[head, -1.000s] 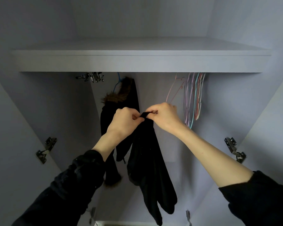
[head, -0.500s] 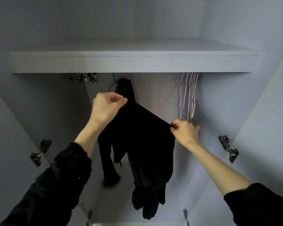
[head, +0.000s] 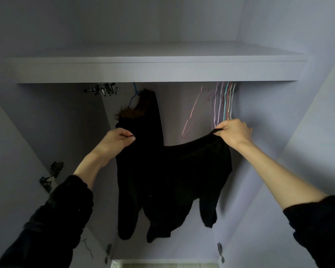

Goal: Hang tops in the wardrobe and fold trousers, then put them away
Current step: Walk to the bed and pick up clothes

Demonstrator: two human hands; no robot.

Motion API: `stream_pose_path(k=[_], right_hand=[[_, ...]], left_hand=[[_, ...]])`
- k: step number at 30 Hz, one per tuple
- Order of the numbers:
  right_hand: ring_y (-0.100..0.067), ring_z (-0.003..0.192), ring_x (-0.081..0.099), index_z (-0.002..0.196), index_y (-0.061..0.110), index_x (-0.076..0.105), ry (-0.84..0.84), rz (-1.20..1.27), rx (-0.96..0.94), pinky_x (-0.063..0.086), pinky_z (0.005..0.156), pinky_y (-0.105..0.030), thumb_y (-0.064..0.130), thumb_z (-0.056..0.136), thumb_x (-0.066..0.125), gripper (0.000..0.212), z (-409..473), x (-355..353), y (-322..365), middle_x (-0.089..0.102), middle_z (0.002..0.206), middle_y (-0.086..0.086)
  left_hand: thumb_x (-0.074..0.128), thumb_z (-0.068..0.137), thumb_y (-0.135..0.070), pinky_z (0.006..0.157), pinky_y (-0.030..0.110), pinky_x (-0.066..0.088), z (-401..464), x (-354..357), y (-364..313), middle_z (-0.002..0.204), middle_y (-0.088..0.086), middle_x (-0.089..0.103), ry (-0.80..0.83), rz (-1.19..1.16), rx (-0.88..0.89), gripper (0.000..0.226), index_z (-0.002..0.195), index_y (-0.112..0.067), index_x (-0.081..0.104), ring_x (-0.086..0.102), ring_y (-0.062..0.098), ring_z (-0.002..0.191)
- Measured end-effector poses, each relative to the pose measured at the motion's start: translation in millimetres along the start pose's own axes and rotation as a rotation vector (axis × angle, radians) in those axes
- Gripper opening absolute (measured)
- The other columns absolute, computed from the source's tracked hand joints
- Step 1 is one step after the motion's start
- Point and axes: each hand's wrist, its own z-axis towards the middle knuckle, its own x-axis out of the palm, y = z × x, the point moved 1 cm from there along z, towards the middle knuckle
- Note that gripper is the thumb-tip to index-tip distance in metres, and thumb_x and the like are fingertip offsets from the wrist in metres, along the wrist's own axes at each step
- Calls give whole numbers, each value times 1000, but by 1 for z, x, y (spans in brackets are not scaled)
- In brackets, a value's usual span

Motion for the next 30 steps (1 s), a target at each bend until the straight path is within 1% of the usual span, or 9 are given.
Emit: stream_pose_path(k=[4, 8, 10, 13, 16, 18, 24, 27, 30], right_hand=[[-25, 109, 57, 88, 30, 74, -2, 42, -4, 36, 104, -43, 20, 81, 69, 13, 3, -1, 13, 71, 100, 4], [-23, 109, 57, 89, 29, 74, 3, 55, -40, 37, 104, -44, 18, 82, 68, 15, 4, -1, 22, 71, 99, 5], [-23, 108, 58, 87, 30, 73, 7, 50, -50, 37, 103, -44, 18, 82, 67, 15, 5, -2, 24, 71, 98, 6], [-22, 110, 57, 86, 31, 72, 26, 3, -74, 34, 105, -43, 15, 84, 62, 19, 5, -1, 24, 71, 100, 7], [-23, 112, 54, 89, 32, 72, 79, -83, -64, 28, 106, -43, 11, 86, 57, 26, 5, 2, 18, 70, 104, 7], [-24, 113, 53, 89, 34, 71, 113, -106, -33, 28, 107, -45, 10, 85, 57, 28, 5, 3, 12, 68, 102, 8], [-20, 95, 61, 73, 35, 66, 296, -48, -57, 45, 97, -39, 16, 81, 67, 21, 1, 20, 12, 65, 85, 6], [-19, 85, 62, 72, 30, 67, 363, -56, -58, 51, 88, -33, 16, 79, 70, 16, 2, 37, 11, 67, 82, 2], [-19, 84, 63, 80, 23, 71, 408, -50, -22, 50, 83, -28, 20, 78, 73, 4, 9, 54, 5, 70, 88, -2]], left_hand=[[64, 88, -15, 79, 13, 43, -12, 6, 5, 106, 4, 64, 183, 70, 40, 23, 110, -11, 65, 57, 11, 101], [69, 85, -25, 88, 26, 46, -15, 10, 14, 98, -3, 67, 289, 442, 56, 20, 103, -17, 70, 60, 15, 100], [65, 87, -31, 95, 41, 42, -13, 8, 20, 94, -2, 67, 236, 647, 33, 12, 95, -23, 70, 59, 19, 98], [61, 89, -31, 89, 39, 40, -12, 2, 22, 85, 0, 64, -19, 729, -3, 10, 87, -22, 65, 57, 22, 90], [61, 86, -31, 77, 35, 38, -12, -6, 21, 73, -4, 55, -271, 587, -35, 14, 79, -20, 56, 50, 21, 81], [61, 86, -29, 73, 32, 38, -11, -11, 21, 70, -3, 52, -329, 441, -85, 21, 71, -20, 51, 52, 23, 80], [64, 85, -18, 84, 35, 50, -8, -11, 19, 90, 9, 66, -263, 74, -142, 8, 78, -14, 67, 60, 24, 92], [69, 83, -12, 75, 29, 49, -8, -7, 12, 84, 7, 68, -212, -51, -156, 12, 71, -15, 69, 63, 20, 82], [73, 80, -12, 60, 17, 49, -10, -5, 1, 82, 4, 70, -165, -153, -151, 2, 81, -11, 71, 66, 14, 75]])
